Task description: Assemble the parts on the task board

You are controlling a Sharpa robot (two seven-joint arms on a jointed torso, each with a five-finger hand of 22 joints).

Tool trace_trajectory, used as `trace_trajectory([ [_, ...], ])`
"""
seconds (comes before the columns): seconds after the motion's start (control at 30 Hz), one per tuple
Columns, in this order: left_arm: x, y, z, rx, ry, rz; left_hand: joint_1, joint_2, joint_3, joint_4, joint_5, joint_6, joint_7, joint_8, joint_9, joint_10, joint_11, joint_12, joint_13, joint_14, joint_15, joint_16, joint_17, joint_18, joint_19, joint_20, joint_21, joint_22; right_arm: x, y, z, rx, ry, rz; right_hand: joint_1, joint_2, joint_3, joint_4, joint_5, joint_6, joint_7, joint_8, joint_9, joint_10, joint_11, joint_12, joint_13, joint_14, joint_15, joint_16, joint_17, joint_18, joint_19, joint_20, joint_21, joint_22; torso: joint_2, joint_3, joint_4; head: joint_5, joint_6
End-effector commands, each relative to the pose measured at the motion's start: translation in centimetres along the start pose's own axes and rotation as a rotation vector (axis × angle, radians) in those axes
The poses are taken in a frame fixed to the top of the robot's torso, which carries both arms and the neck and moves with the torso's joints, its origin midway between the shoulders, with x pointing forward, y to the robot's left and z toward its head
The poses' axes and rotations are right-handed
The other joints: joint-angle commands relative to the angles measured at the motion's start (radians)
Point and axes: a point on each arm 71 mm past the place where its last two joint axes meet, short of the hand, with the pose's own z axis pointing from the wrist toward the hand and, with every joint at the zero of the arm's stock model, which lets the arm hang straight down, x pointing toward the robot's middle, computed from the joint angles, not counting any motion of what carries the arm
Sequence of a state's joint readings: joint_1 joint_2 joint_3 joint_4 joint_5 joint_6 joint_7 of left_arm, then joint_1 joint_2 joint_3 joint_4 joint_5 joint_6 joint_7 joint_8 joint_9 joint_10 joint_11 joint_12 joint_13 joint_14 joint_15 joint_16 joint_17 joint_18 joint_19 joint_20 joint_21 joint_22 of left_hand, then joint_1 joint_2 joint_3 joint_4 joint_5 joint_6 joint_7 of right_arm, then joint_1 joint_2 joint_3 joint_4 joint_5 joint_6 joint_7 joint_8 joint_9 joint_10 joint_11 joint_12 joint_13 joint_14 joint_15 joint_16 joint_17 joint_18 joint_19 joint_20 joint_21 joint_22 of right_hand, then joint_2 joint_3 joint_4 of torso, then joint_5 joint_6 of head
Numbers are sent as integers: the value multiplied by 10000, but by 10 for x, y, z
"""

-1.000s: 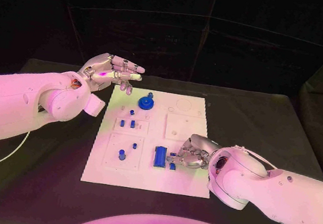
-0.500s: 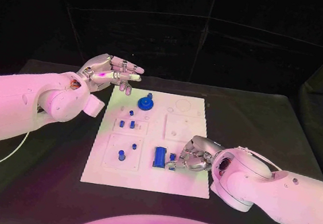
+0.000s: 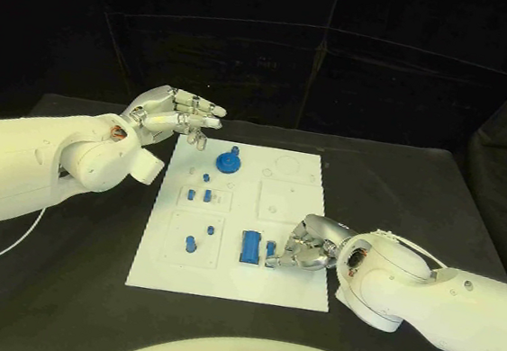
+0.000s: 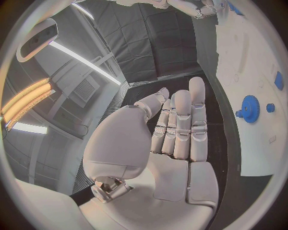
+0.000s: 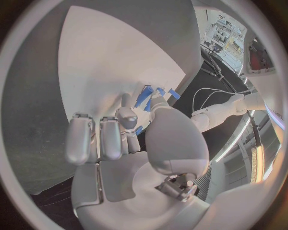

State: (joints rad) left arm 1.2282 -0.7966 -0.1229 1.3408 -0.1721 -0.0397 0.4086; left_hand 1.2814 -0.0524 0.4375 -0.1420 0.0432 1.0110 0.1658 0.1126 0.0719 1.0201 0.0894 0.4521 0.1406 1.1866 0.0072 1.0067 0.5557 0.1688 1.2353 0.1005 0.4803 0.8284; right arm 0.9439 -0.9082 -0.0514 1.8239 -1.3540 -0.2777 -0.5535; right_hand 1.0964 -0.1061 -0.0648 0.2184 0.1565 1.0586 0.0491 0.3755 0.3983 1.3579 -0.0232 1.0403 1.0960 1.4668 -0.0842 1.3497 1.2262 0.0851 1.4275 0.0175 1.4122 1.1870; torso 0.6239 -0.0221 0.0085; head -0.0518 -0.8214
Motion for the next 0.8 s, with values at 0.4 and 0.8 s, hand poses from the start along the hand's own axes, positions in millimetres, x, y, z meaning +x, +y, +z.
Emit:
trace_trajectory([
  [0.4,1,-1,0,14,112,-86,-116,-9,-76,3,47,-79,-5,-17,-14,-62,18,31,11,-50,16,66,-9,119,10,54,-49,-10,2,0,10,56,228,-351,642,456,-195,-272,123,-8,20,-65,60,-8,0,-69,59,459,-52,-54,12,-110,-30,21,-44,15,-7,10,26,87,-69],
  [0.8,-2,0,1,-12,33,-50,-116,-9,-76,3,47,-79,-5,-17,-14,-62,18,31,11,-50,16,66,-9,119,10,54,-49,-10,-3,-5,8,-782,124,1762,80,147,-971,285,-499,-188,90,-173,80,-292,65,-647,-359,385,-2,-306,-313,-23,-232,60,-276,-447,-48,10,-17,134,39],
])
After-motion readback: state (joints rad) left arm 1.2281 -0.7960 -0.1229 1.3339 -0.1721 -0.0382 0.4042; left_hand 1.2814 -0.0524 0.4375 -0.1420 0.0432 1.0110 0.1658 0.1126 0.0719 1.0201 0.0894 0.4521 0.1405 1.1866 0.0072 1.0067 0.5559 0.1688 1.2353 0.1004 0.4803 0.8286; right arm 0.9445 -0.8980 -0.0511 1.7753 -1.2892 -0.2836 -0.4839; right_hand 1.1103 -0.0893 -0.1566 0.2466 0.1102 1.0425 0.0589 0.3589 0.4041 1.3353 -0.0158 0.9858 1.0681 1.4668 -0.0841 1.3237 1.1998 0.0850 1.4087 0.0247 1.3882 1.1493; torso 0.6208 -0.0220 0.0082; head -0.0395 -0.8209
